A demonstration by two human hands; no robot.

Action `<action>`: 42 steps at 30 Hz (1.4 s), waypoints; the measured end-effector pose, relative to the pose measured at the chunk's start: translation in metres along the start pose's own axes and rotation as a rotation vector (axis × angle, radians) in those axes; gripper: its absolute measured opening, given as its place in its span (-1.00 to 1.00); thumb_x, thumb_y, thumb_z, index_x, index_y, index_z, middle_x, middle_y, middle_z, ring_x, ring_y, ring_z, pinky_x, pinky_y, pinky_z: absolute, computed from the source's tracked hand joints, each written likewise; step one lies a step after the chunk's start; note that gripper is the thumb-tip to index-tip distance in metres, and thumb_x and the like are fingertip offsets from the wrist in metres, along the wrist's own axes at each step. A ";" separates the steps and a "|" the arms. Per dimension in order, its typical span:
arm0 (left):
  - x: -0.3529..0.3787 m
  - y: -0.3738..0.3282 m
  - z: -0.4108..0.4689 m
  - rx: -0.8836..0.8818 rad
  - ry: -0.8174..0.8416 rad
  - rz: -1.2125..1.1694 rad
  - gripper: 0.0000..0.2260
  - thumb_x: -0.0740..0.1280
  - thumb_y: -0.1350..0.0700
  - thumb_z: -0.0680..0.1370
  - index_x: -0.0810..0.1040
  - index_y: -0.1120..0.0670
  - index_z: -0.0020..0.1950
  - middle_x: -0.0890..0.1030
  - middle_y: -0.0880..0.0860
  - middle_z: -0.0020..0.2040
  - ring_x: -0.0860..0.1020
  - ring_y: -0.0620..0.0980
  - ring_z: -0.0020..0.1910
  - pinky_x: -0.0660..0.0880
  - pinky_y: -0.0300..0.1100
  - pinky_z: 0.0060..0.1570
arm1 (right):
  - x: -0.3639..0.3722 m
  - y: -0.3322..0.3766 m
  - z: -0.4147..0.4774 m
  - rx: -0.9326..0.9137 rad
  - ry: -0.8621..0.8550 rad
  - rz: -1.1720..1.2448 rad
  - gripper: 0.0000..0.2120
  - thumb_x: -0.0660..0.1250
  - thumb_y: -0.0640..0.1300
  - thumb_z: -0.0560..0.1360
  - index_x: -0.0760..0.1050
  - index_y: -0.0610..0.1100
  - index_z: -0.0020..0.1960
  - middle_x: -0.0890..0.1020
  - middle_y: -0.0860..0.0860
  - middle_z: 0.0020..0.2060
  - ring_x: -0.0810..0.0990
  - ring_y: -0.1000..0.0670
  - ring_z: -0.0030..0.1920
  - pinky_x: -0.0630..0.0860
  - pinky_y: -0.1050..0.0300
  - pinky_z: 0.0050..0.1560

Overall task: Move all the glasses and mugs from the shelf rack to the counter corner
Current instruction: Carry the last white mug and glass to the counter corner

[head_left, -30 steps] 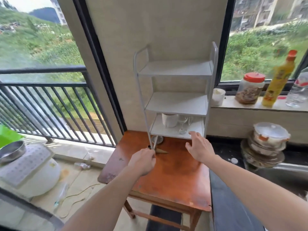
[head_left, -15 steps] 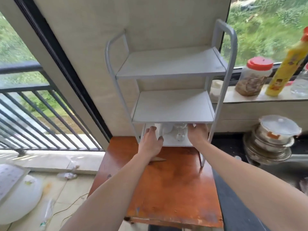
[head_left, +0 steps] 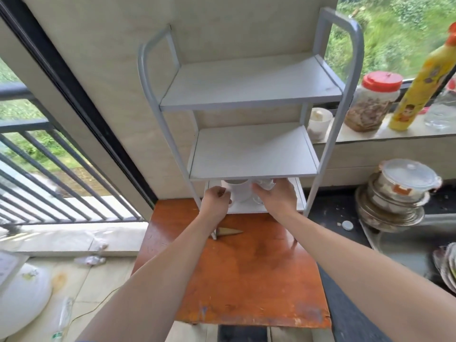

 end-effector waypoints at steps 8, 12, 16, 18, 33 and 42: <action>-0.001 0.018 -0.028 -0.033 0.043 -0.073 -0.72 0.17 0.04 0.62 0.44 0.15 -0.22 0.42 0.02 -0.37 0.37 -0.02 -0.40 0.34 -0.17 -0.31 | 0.000 -0.003 -0.003 0.014 0.076 0.181 -0.64 0.44 0.20 0.33 0.39 0.04 -0.07 0.56 0.13 -0.16 0.58 0.01 -0.09 0.44 0.17 -0.19; -0.005 0.024 -0.049 -0.032 0.057 -0.095 -0.73 0.13 0.03 0.63 0.40 0.14 -0.18 0.43 0.10 -0.25 0.38 0.04 -0.27 0.38 -0.04 -0.19 | -0.008 -0.007 -0.022 -0.045 0.132 0.296 -0.54 0.49 0.09 0.35 0.30 0.11 0.11 0.56 0.12 -0.09 0.58 0.15 -0.14 0.42 0.40 -0.46; -0.013 0.030 -0.073 0.007 0.025 -0.062 -0.72 0.10 0.03 0.65 0.41 0.13 -0.17 0.47 0.08 -0.27 0.43 0.03 -0.28 0.40 -0.06 -0.23 | -0.020 -0.008 -0.050 -0.110 0.131 0.332 -0.43 0.51 0.06 0.35 0.27 0.15 0.23 0.57 0.08 -0.17 0.61 0.21 -0.29 0.43 0.45 -0.49; -0.018 0.032 -0.085 0.034 0.013 -0.032 -0.71 0.09 0.02 0.65 0.43 0.17 -0.12 0.47 0.08 -0.26 0.44 0.04 -0.26 0.40 -0.06 -0.24 | -0.024 -0.012 -0.066 -0.124 0.138 0.284 -0.41 0.51 0.09 0.31 0.29 0.12 0.23 0.59 0.12 -0.21 0.61 0.20 -0.31 0.43 0.44 -0.48; 0.065 0.055 -0.223 0.528 0.274 0.723 -0.75 0.13 0.07 0.63 0.46 0.17 0.19 0.54 0.21 0.14 0.53 0.21 0.05 0.48 0.01 -0.03 | -0.155 -0.092 -0.236 -0.153 -0.102 -0.064 -0.45 0.46 0.11 0.29 0.34 0.06 0.20 0.57 0.10 -0.10 0.53 0.09 -0.23 0.28 0.43 -0.30; 0.227 -0.038 -0.353 0.956 0.539 0.834 -0.80 0.12 -0.01 0.62 0.28 0.08 -0.13 0.54 0.24 -0.04 0.52 0.31 -0.10 0.37 0.02 -0.20 | -0.352 -0.192 -0.343 0.075 -0.390 -0.183 -0.42 0.49 0.01 0.35 0.36 -0.04 0.29 0.58 0.02 -0.02 0.58 -0.06 -0.11 0.51 0.04 -0.07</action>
Point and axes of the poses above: each hand's wrist, its own z-axis towards the middle knuckle, its own x-axis out of the palm, y = z × x, the point moved 6 cm from there along z, towards the middle knuckle
